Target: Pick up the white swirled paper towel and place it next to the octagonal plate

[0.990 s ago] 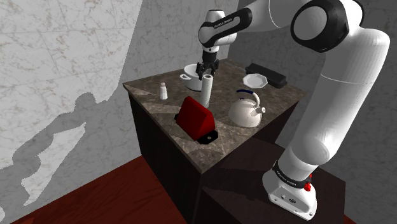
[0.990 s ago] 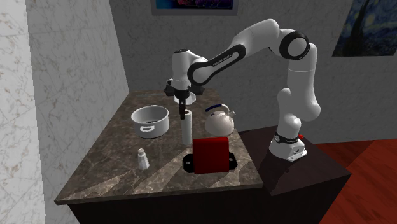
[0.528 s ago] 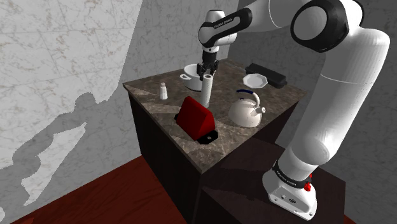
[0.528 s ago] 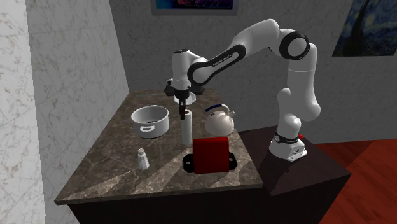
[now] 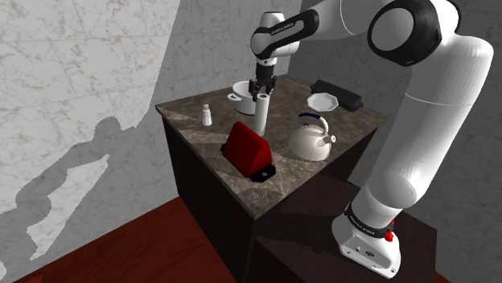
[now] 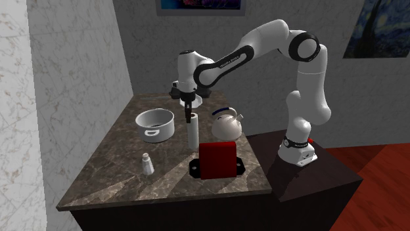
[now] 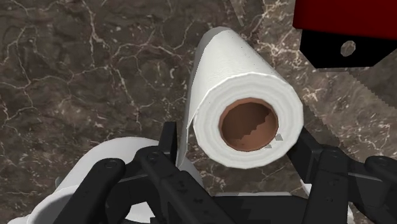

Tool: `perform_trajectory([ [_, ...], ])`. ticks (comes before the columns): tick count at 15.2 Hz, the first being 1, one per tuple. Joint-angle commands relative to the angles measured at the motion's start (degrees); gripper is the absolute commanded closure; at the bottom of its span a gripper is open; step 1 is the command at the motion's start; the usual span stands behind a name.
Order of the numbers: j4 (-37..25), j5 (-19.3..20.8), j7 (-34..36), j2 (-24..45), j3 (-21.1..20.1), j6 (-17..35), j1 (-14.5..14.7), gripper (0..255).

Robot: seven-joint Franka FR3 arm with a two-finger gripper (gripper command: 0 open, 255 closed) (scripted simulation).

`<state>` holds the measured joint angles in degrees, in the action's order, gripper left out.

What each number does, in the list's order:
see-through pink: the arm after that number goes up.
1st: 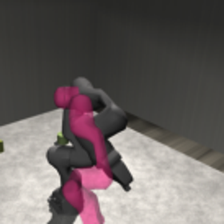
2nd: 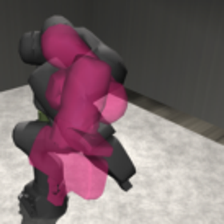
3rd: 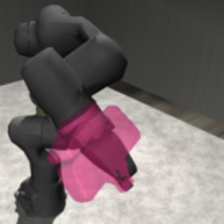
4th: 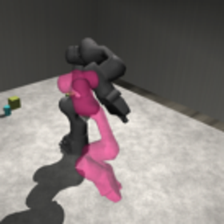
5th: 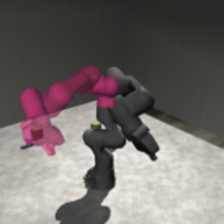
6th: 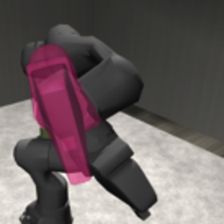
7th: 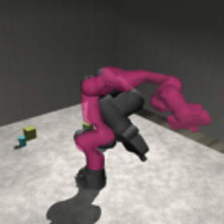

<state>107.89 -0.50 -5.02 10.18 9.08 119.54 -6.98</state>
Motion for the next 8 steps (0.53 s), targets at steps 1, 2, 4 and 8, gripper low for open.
perform_trajectory([
  [1, -0.63, 0.09, 0.03, -0.42, 0.03, -1.05, 0.01, 255],
  [2, -1.11, 0.13, 0.05, -0.66, 0.03, -1.77, 0.02, 255],
  [4, -2.13, 0.21, 0.08, -1.08, 0.05, -3.20, 0.03, 255],
  [8, -4.29, 0.34, 0.13, -1.83, 0.07, -6.10, 0.05, 255],
])
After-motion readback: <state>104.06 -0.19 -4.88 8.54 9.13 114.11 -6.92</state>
